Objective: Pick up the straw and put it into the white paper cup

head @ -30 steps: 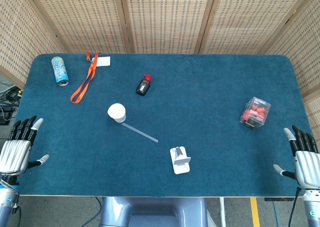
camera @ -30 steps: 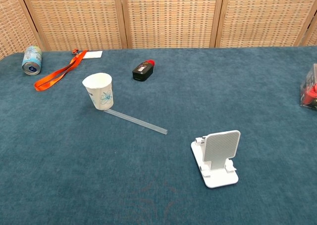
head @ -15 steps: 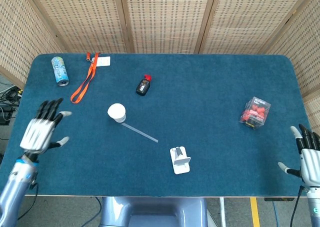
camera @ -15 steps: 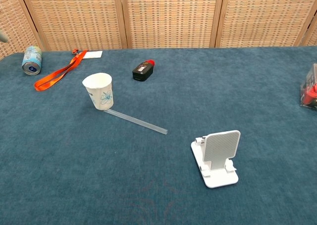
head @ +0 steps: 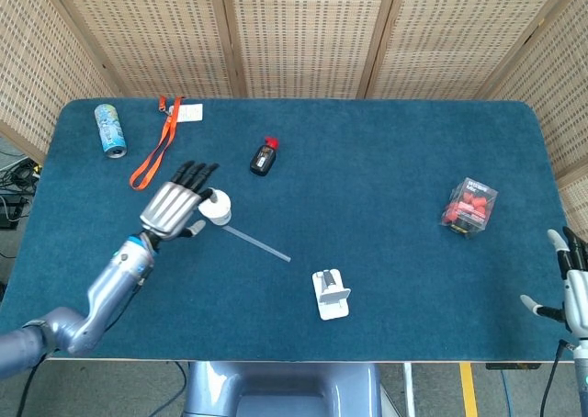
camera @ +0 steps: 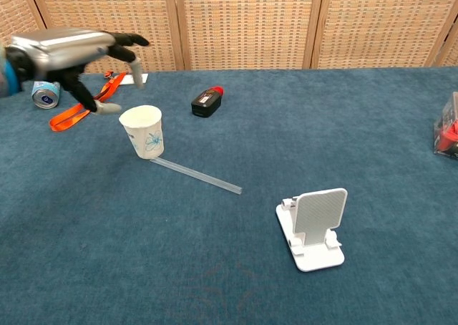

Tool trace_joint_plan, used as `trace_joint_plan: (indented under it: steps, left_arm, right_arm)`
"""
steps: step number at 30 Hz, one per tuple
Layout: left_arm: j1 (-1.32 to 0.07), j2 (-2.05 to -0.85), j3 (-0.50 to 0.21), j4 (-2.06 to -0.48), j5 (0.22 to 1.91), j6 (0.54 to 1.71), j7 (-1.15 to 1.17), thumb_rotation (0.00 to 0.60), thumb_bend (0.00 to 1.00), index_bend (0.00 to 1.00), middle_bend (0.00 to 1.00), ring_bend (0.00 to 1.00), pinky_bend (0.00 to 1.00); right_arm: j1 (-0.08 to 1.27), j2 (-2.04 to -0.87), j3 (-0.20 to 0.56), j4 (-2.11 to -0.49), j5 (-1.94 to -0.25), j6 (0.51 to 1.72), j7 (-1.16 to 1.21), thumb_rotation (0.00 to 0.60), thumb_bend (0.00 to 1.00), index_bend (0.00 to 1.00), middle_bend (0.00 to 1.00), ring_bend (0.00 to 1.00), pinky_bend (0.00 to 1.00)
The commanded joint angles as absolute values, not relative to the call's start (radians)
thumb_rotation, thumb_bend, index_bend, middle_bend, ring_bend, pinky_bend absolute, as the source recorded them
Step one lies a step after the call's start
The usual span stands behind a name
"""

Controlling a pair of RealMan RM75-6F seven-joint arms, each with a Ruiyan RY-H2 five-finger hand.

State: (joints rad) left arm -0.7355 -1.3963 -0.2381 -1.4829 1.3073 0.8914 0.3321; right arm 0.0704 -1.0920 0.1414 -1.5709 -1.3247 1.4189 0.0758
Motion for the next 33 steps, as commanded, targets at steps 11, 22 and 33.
trace_joint_plan:
  steps: [11, 22, 33]
  left_arm:
    - [-0.879, -1.554, -0.212, -1.407, 1.229, 0.793, 0.462, 0.600, 0.33, 0.42, 0.00, 0.00, 0.00]
    - [-0.927, -1.653, -0.184, -1.381, 1.120, 0.809, 0.610, 0.600, 0.33, 0.43, 0.00, 0.00, 0.02]
    - [-0.968, -1.752, -0.172, -1.360, 0.963, 0.850, 0.773, 0.600, 0.33, 0.45, 0.00, 0.00, 0.02]
  right_arm:
    - [0.069, -1.080, 0.156, -1.549, -1.300, 1.399, 0.141, 0.600, 0.06, 0.04, 0.00, 0.00, 0.00]
    - [0.063, -1.070, 0.155, -1.559, -1.313, 1.403, 0.169, 0.600, 0.06, 0.04, 0.00, 0.00, 0.00]
    - [0.057, -1.059, 0.155, -1.564, -1.323, 1.411, 0.203, 0.600, 0.05, 0.04, 0.00, 0.00, 0.00]
